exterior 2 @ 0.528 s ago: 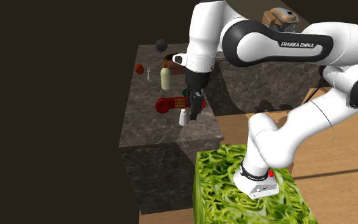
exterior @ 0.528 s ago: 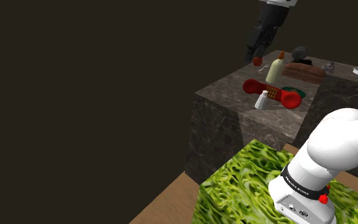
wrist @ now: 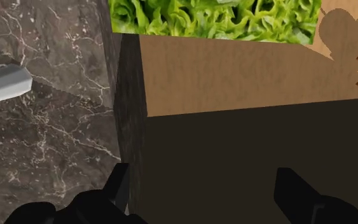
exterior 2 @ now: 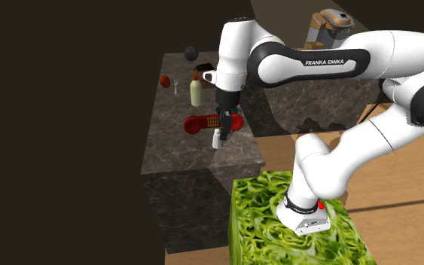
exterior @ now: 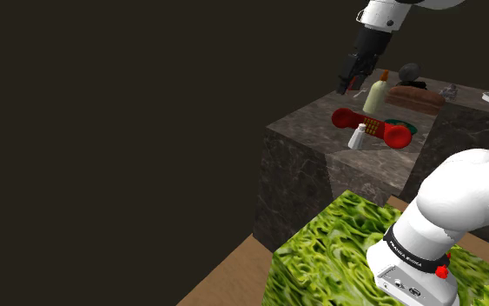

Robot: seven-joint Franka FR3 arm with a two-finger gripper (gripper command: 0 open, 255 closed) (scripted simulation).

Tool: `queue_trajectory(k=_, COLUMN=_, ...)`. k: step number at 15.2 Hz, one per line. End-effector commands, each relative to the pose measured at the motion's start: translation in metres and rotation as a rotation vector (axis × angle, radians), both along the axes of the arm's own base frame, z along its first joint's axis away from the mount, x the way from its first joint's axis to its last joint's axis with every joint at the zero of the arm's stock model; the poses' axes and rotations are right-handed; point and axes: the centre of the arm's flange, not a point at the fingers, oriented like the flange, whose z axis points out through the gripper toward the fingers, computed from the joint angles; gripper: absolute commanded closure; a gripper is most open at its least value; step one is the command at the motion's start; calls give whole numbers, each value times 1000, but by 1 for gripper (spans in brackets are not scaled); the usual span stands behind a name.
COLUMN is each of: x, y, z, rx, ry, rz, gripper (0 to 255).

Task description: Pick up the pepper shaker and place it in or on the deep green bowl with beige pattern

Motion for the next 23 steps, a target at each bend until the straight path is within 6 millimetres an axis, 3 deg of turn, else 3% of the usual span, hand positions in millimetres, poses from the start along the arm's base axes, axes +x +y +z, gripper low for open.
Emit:
queue_trajectory(k=1, x=5, y=-24, z=-18, rx=-2, ry=1, rz=-22, gripper=0)
queue_trajectory(k=12, x=11, y=-138, z=-103, rx=-9, ry=12, rz=-146, gripper=0)
queue_trajectory(k=23, x=2, y=-252, z=-187, rx=-17, ry=22, rz=-270, gripper=0)
